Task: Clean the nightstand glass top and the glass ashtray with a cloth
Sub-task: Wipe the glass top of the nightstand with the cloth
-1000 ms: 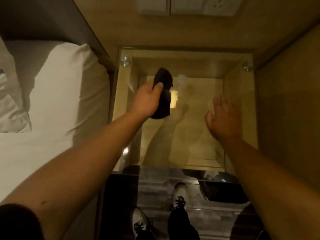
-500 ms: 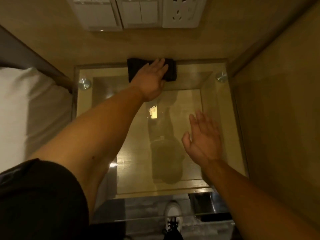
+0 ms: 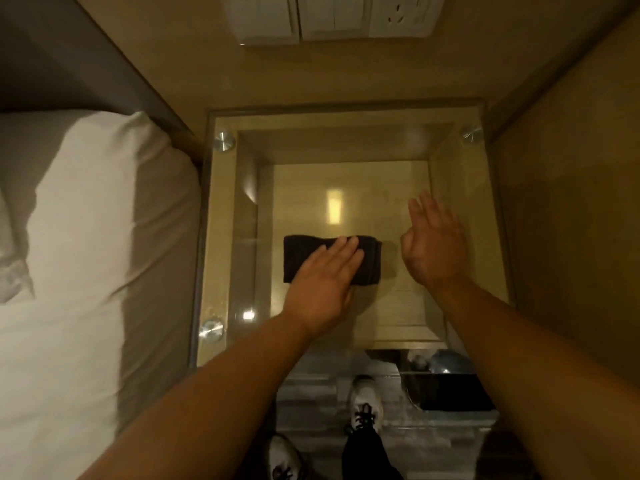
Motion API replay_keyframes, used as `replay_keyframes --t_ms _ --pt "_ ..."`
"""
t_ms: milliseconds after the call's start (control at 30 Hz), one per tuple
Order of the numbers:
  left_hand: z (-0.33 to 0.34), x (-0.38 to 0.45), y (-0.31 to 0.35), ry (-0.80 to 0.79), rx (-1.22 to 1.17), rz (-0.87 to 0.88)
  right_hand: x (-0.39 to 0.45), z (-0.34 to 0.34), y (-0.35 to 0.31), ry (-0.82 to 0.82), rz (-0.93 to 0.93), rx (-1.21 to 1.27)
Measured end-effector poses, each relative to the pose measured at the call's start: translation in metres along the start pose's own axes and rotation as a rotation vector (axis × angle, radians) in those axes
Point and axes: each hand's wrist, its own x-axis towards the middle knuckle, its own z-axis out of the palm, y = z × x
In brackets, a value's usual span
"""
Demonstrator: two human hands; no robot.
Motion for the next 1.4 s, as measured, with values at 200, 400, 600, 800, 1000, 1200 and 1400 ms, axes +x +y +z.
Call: replay_keyframes --t_ms 200,400,600,800,1000,1200,1400 --pt "0.027 -0.075 0.037 -0.099 -0.049 -0.036 0.001 0.004 0.001 0.001 0.014 0.002" --pt "0.027 -0.121 0.064 -0.037 -0.166 -0.023 0.001 -0.006 0.005 0.005 -0.016 0.027" --pt "0.002 -0.129 0.090 -0.019 -0.639 -0.223 -0.018 -0.020 0.041 -0.013 0.010 0.017" --pt "-0.014 -0.101 0.083 -0.159 -1.250 -0.607 -0.039 -0.016 0.074 -0.083 0.059 -0.121" --pt "-0.077 0.011 0.056 0.179 -1.322 -0.599 -0.038 -0.016 0.075 -0.075 0.056 -0.146" --pt "-0.128 0.185 0.002 0.462 -0.634 -0.347 -0.036 -0.016 0.074 -0.066 0.060 -0.152" --pt "-0.074 0.266 -0.016 0.030 0.035 -0.107 -0.036 -0.012 0.077 -0.080 0.049 -0.171"
